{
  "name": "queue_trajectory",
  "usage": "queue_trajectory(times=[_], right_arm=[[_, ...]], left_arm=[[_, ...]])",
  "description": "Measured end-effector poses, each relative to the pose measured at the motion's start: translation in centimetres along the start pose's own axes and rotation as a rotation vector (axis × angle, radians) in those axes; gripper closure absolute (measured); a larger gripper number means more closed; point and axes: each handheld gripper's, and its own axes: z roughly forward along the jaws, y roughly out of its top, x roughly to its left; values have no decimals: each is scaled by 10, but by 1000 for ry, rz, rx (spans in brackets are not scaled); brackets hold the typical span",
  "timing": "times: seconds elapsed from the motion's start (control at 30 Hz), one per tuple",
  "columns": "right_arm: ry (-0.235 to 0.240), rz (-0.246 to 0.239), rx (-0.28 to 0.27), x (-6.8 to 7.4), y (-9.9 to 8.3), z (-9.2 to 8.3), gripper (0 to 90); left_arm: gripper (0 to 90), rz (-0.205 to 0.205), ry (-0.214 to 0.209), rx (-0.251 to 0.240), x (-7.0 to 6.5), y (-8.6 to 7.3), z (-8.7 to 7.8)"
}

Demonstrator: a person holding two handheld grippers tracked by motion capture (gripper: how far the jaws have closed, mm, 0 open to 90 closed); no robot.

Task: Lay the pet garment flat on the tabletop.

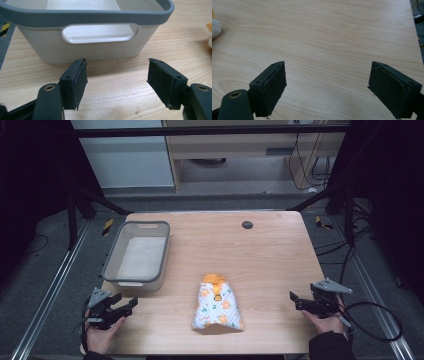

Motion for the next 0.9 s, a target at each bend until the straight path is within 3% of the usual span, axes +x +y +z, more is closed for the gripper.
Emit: queue_trajectory(times=[0.2, 0.33, 0.53, 0.73, 0.9], right_arm=[[36, -12, -42, 16, 10, -6, 152], [61, -23, -61, 26, 20, -8, 162], [71, -58, -79, 31, 41, -9, 178], [86, -40, -116, 36, 71, -13, 179], [93, -29, -129, 42, 85, -9, 186]], left_arm=[[336, -5, 15, 9, -1, 3, -3], [324, -7, 6, -18, -1, 9, -9], [314, 17, -12, -71, -5, 30, -20], [297, 39, -29, -102, -12, 57, -23], [299, 54, -65, -140, -26, 77, -18]])
